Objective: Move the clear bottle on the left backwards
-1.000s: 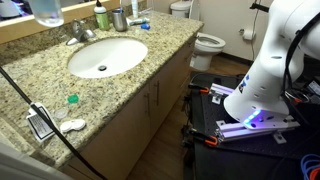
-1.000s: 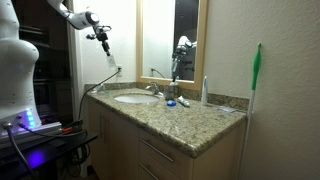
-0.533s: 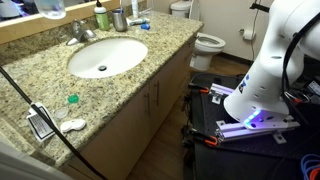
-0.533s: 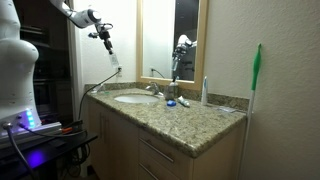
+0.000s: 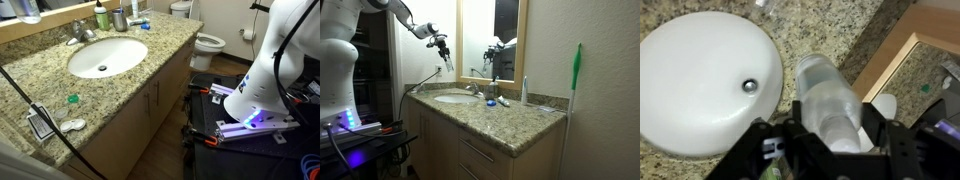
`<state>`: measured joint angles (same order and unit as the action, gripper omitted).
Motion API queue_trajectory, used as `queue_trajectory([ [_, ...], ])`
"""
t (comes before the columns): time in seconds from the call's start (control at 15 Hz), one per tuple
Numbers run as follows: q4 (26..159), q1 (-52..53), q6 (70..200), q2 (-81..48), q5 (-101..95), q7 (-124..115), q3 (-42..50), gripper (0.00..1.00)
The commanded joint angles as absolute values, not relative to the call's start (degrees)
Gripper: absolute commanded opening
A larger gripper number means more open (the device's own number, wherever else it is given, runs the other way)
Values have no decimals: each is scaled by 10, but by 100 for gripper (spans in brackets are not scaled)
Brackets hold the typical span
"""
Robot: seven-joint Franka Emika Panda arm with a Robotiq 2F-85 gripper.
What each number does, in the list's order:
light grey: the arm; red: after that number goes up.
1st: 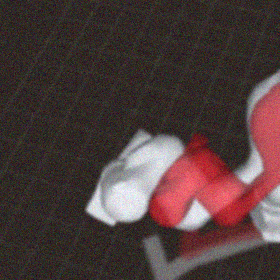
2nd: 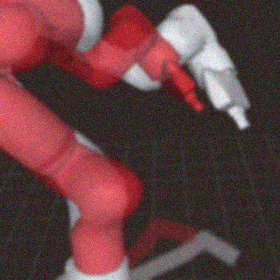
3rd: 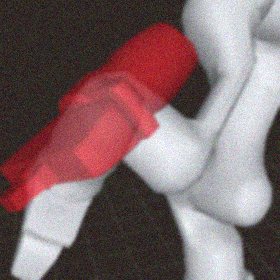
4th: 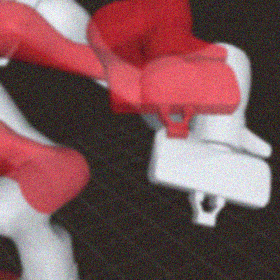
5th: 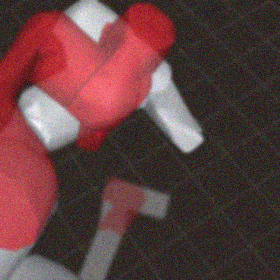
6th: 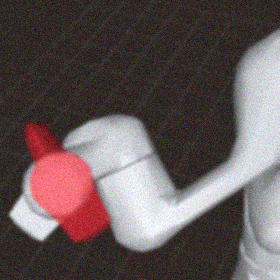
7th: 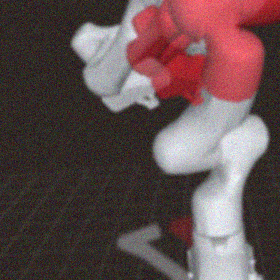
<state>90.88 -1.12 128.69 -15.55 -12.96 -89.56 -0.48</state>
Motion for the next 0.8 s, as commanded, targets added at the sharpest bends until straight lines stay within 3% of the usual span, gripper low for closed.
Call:
queue_trajectory([
  [0.0, 891, 8, 1286, -171, -118, -891, 21, 61],
  [0.07, 891, 10, 1285, -176, -119, -891, 24, 61],
  [0.13, 893, 12, 1285, -176, -119, -891, 24, 36],
  [0.4, 774, 26, 1232, -293, -172, -1009, 55, 36],
  [0.73, 636, 12, 1158, -395, -59, -1083, 73, 36],
])
